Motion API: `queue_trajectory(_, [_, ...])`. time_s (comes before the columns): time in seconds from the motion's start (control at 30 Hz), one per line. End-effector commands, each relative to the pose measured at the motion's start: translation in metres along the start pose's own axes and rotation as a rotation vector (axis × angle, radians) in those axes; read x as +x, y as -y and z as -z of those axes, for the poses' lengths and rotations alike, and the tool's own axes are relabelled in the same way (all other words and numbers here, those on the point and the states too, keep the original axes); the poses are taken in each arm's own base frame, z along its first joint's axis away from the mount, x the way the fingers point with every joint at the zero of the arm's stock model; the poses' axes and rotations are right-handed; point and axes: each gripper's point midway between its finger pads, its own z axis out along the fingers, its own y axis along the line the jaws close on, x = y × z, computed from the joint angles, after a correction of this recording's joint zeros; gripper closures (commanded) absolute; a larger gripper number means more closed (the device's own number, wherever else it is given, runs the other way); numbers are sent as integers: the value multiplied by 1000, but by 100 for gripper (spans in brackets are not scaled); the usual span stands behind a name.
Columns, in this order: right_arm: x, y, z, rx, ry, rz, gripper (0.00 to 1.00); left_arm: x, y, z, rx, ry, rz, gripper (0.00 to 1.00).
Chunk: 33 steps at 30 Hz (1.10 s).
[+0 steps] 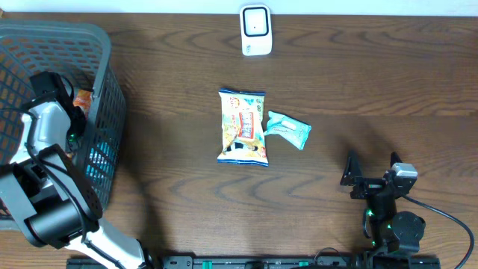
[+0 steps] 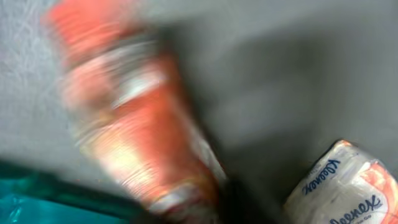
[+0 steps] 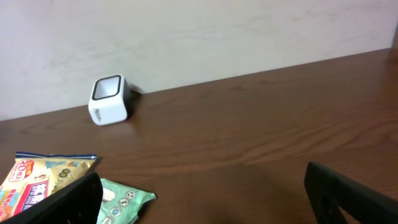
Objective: Scan the item barcode
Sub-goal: 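Reach the left gripper into the basket and grasp the red candy bar, then lift the red candy bar and carry it to the scanner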
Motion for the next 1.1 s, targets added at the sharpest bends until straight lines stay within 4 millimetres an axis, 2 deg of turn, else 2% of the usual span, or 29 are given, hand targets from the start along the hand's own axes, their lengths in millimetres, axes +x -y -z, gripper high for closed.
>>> queue_trajectory(0.0, [0, -1, 0, -2, 0, 7, 1, 5, -1, -4, -15, -20, -85, 93])
queue_trajectory(0.13, [1, -1, 0, -2, 0, 7, 1, 3, 6, 1, 17, -15, -151, 93])
queue_trajectory(0.2, [0, -1, 0, -2, 0, 7, 1, 0, 14, 13, 57, -8, -185, 93])
queue_trajectory(0.27, [0, -1, 0, -2, 0, 7, 1, -4, 26, 33, 117, 5, -216, 93])
queue_trajectory(0.37, [0, -1, 0, -2, 0, 7, 1, -13, 48, 77, 250, 40, -264, 92])
queue_trajectory(0.5, [0, -1, 0, -2, 0, 7, 1, -27, 71, 154, 473, 120, -332, 93])
queue_trajectory(0.67, [0, -1, 0, -2, 0, 7, 1, -40, 68, 238, 683, 181, -291, 92])
queue_trajectory(0.77, [0, -1, 0, -2, 0, 7, 1, -44, 57, 278, 778, 203, -274, 93])
queue_trajectory(0.87, [0, -1, 0, -2, 0, 7, 1, -34, 47, 313, 889, 154, -294, 93])
queue_trajectory(1.07, [1, -1, 0, -2, 0, 7, 1, 21, 26, 373, 1122, -116, -467, 93])
